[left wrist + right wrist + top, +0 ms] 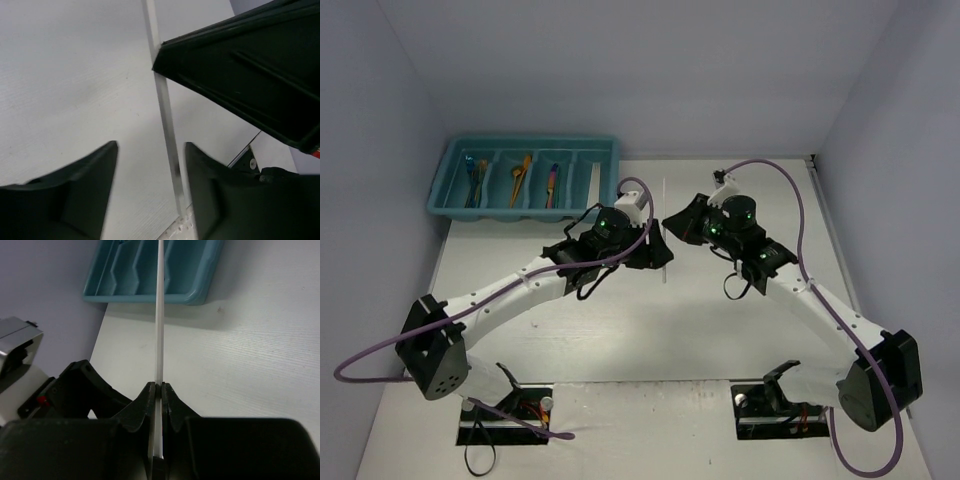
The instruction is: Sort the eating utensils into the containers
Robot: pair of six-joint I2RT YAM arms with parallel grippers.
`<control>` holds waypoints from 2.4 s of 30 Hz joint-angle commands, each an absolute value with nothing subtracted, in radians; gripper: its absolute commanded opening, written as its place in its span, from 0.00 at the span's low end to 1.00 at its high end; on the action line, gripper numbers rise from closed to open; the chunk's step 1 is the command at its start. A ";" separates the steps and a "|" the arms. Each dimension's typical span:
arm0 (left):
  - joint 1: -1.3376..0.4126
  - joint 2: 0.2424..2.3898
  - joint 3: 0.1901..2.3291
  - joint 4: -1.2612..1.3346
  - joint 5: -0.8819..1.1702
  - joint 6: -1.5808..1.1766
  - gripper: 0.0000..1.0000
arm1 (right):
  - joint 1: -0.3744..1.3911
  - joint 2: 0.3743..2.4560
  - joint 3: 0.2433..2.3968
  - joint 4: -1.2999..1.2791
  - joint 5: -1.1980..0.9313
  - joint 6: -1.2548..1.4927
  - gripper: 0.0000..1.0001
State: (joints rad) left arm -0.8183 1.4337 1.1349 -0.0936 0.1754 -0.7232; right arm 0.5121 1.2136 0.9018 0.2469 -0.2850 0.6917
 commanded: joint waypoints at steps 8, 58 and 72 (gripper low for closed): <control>-0.816 1.387 1.189 -0.075 0.088 -0.683 0.00 | 0.512 1.164 0.875 0.359 -0.266 0.697 0.31; -0.284 1.127 1.435 -0.534 -0.236 -0.147 0.97 | 0.247 0.806 0.988 -0.201 0.087 0.307 1.00; -0.288 0.444 1.092 -0.786 -0.469 -0.181 0.97 | 0.270 0.660 1.039 -0.215 0.308 0.111 1.00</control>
State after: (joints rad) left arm -0.2901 0.4946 1.1709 -0.7177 -0.3802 -0.1442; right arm 0.2510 0.6586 1.0172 -0.2569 0.2137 0.1805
